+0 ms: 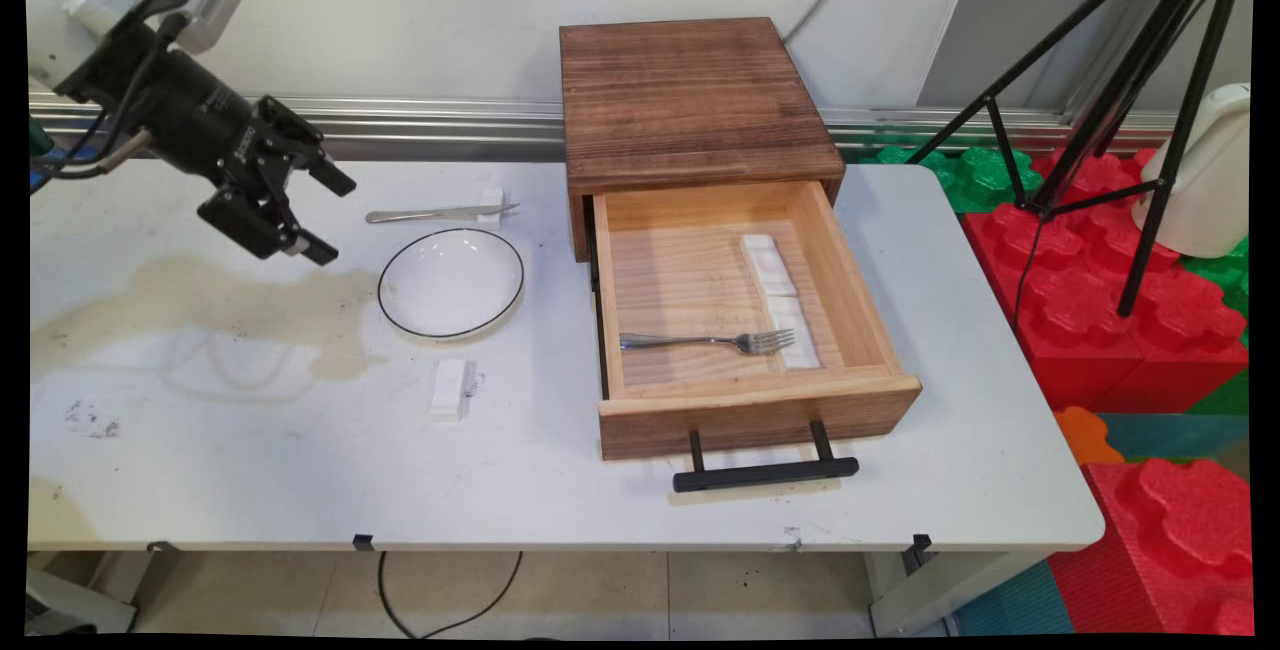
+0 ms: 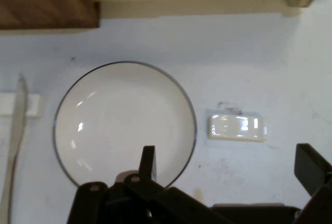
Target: Pick up the knife from the left of the white plate
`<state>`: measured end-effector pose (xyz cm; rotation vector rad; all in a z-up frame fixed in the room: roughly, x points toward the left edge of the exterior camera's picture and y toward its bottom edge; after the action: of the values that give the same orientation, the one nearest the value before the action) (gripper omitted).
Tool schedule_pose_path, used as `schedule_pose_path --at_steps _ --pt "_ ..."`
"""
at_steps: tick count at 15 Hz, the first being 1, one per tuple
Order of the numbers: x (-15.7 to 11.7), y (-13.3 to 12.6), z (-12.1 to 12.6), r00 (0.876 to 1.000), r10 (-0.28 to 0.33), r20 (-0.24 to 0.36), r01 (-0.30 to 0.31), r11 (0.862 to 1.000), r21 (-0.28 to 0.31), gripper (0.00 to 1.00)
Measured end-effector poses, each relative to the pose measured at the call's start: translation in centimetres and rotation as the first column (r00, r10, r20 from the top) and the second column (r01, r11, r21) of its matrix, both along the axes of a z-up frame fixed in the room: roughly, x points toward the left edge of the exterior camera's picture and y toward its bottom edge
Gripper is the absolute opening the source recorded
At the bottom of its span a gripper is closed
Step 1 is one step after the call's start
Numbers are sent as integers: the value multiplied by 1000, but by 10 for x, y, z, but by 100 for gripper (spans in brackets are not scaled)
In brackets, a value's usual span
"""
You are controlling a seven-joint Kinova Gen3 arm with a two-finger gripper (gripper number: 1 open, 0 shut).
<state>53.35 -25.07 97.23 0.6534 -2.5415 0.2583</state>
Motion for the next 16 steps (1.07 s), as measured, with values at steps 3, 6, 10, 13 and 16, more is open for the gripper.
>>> schedule_pose_path --at_steps 3,6,10,13,16 --pt "5 -9 5 997 79 14 -79 997 -3 100" --pt "9 -19 7 989 142 28 -142 990 -2 100" --pt "16 -39 5 970 236 59 -236 972 -2 100" --pt "23 -61 0 961 254 113 -254 967 -15 100" --pt "27 -84 -5 958 237 162 -234 972 -33 100"
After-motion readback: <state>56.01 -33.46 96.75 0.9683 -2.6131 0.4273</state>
